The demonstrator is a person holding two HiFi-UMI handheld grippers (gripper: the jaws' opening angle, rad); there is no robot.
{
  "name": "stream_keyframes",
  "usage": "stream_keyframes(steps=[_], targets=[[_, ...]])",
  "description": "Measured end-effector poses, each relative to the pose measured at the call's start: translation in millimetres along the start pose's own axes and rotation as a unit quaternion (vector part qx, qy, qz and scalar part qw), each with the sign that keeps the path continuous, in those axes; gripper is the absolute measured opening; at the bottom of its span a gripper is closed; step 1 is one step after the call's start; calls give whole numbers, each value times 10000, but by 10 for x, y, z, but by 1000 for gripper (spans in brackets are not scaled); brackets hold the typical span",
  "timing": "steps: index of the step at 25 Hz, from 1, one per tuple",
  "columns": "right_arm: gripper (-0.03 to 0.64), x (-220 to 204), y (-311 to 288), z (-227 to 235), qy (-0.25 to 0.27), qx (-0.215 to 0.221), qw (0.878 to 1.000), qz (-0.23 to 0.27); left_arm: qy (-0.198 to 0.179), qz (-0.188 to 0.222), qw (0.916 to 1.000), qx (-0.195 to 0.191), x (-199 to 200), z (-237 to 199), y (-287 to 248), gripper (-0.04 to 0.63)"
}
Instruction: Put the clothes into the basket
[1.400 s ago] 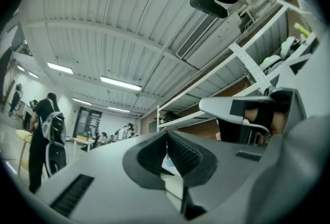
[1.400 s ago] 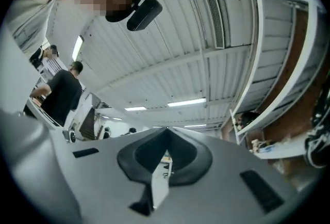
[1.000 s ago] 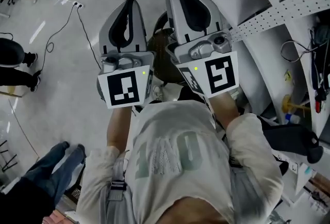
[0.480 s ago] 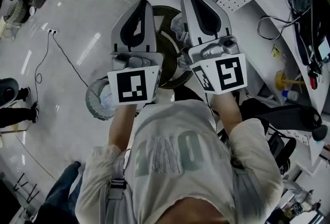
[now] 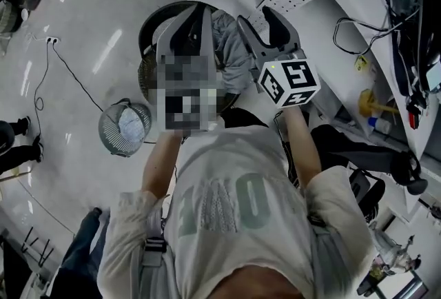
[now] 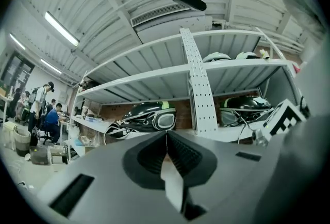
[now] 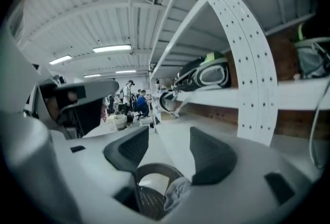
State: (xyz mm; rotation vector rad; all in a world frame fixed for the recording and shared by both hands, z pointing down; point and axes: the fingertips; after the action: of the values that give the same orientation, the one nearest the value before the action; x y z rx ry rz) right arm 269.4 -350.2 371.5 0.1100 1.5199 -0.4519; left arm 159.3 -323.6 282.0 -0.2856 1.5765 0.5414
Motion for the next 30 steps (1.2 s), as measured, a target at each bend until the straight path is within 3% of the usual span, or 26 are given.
stream_keyframes(steps=[3,7,12,15,19,25,27,30], targets=[[261,-636,-131,236,-51,-132,9967,-795,20,-169,9999,11,-179,26,-101,17],[273,-1443,-172,405,-95,-221,9837,-1782,41,-487,9988,54,-394,6,-154,18],[273,-2445,-253,535,-164,-269,9544,-2968,118,-780,9968,108,-649,-60,-226,18],[273,-2859,-284,618,-188,-482,9395,-3386,172,-900,9958,56,-793,-40,-267,17],[273,-3254,-270,722,-135,-694,9215,-3818,267,-1081,9938,13,-991,10,-289,18],[267,-3517,-259,692,-47,-550,9059,-4200,428,-1267,9910,37,-1201,34,-297,18],[158,-3548,-236,685,-27,-540,9016,-4292,458,-1303,9904,48,-1232,43,-296,17],[126,-3565,-216,670,-214,-607,8942,-4431,479,-1361,9895,55,-1277,29,-308,18]])
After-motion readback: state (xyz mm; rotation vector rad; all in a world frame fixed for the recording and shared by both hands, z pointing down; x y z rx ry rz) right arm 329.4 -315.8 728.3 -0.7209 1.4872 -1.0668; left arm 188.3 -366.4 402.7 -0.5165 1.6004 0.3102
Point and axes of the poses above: the fingertips, and each gripper's own axes: y backward along the fingers, z to its right, x out of its top, and after that the axes turned 11 degrees about -x, right-handed
